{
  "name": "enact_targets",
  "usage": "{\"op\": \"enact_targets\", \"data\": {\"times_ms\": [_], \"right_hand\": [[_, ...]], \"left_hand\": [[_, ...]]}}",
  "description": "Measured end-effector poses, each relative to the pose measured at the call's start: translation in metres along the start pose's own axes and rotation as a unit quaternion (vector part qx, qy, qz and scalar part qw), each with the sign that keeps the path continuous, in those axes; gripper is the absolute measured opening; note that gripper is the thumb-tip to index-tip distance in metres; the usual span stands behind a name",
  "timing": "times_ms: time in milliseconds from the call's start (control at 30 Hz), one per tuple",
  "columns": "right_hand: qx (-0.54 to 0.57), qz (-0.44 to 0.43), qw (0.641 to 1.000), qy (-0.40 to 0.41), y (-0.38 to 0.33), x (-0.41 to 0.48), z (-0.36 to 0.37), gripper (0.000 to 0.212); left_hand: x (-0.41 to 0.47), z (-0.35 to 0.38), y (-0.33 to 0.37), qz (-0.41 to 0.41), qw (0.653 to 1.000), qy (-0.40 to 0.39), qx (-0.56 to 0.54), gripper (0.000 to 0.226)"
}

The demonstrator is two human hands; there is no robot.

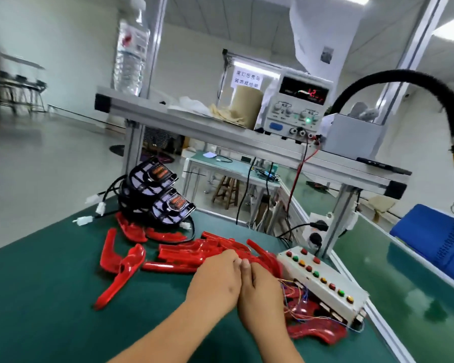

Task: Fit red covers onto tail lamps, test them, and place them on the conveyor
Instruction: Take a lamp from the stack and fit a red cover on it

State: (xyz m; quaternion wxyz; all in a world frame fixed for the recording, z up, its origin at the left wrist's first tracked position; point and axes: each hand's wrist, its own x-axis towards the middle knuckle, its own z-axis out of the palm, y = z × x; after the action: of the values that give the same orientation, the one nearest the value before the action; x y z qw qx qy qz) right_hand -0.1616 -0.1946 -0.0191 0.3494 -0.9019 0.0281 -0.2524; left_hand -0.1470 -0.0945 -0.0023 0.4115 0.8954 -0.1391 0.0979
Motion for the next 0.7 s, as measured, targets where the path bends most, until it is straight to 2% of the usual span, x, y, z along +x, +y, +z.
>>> {"op": "enact_targets", "data": {"times_ms": [133, 267, 367, 433, 700], "right_hand": [[0.014, 0.005, 0.997, -0.075, -0.012, 0.005, 0.038, 0.037], [0.03, 0.047, 0.991, -0.123, -0.021, 0.007, 0.069, 0.037], [-0.028, 0.072, 0.984, -0.163, -0.017, 0.004, 0.087, 0.038], [-0.077, 0.075, 0.98, -0.17, -0.012, 0.004, 0.093, 0.036], [-0.133, 0.077, 0.974, -0.165, -0.013, 0.005, 0.095, 0.034]], "left_hand": [[0.001, -0.013, -0.035, -0.04, 0.999, 0.013, 0.023, 0.027], [0.005, -0.021, -0.063, -0.074, 0.997, 0.002, 0.035, 0.025], [0.006, -0.017, -0.079, -0.11, 0.992, -0.026, 0.052, 0.026], [0.005, -0.012, -0.085, -0.115, 0.991, -0.033, 0.063, 0.026], [0.01, -0.013, -0.093, -0.099, 0.99, -0.079, 0.06, 0.027]]}}
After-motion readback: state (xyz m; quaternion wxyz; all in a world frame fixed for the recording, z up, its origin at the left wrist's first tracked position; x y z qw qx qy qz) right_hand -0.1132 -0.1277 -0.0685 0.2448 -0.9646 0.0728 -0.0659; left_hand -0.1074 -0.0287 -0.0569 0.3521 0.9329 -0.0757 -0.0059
